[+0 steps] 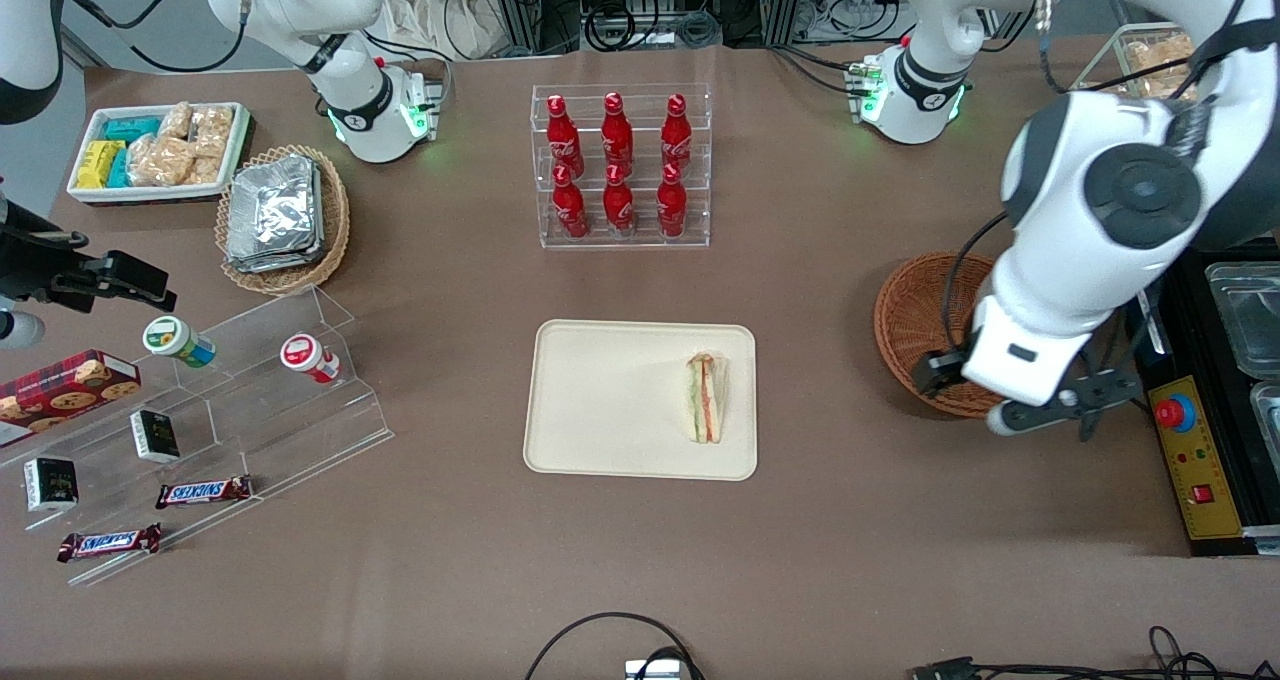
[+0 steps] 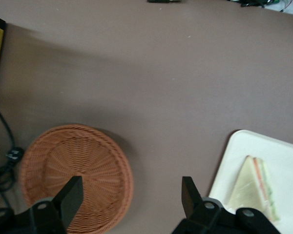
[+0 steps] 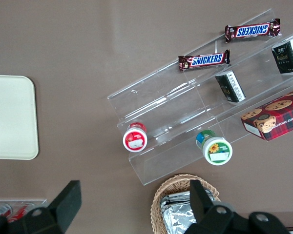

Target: Place sandwich from basket to tray

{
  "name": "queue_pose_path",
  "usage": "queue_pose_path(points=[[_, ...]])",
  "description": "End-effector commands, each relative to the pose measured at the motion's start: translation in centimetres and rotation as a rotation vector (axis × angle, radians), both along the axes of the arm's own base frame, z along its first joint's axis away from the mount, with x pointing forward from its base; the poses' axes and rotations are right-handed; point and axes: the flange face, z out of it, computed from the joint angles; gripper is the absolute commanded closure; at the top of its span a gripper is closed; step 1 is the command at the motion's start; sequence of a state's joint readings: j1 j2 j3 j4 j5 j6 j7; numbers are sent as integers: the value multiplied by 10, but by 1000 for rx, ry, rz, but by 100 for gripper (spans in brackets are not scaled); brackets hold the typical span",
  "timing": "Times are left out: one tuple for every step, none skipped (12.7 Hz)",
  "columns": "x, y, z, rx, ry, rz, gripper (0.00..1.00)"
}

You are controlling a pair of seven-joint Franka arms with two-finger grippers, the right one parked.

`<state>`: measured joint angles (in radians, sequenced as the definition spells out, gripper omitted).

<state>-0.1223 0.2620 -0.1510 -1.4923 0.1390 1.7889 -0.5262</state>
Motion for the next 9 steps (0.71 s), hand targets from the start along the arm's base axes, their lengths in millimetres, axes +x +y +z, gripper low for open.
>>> queue_pose_path(points=[[-38, 36, 23, -7, 11, -52, 0], [-49, 46, 30, -4, 12, -75, 0], [-63, 54, 36, 5, 25, -96, 0], [-75, 56, 44, 5, 43, -115, 0], [-85, 58, 55, -4, 59, -136, 0], [-94, 64, 68, -10, 60, -145, 0], [-99, 75, 78, -42, 60, -140, 0], [-104, 79, 84, -86, 67, -139, 0], [-108, 81, 87, -98, 78, -161, 0]])
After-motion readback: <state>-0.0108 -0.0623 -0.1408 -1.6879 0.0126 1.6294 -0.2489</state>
